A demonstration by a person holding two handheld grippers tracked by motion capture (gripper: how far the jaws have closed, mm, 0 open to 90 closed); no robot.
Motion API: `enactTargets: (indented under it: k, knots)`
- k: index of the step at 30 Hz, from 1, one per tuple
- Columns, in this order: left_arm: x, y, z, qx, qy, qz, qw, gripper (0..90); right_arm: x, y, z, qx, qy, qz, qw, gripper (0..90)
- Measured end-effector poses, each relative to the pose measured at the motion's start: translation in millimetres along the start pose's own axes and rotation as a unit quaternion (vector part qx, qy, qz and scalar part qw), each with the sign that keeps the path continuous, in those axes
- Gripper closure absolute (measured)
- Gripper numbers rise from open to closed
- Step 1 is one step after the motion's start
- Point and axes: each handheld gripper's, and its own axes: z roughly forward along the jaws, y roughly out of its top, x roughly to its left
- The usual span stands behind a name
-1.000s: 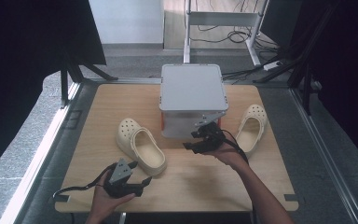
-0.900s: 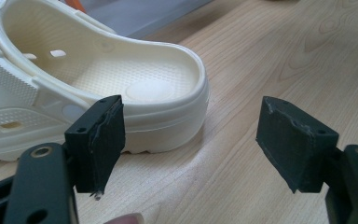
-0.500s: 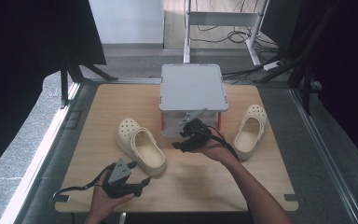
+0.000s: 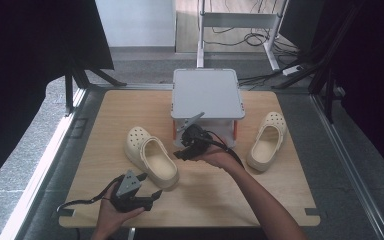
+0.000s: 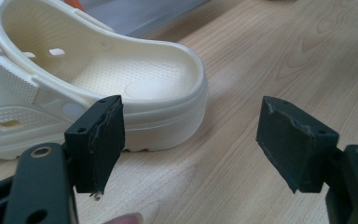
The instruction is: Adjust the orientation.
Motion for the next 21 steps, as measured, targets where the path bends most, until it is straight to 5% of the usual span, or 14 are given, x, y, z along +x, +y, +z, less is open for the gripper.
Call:
enactTargets:
  k: [21]
  knots:
    - [0.5,0.1,-0.9,-0.001,0.002,-0.003,1.0000,23.8,-0.4,17.2,29.9,0.022,0.008,0.003,0.9997,46.8]
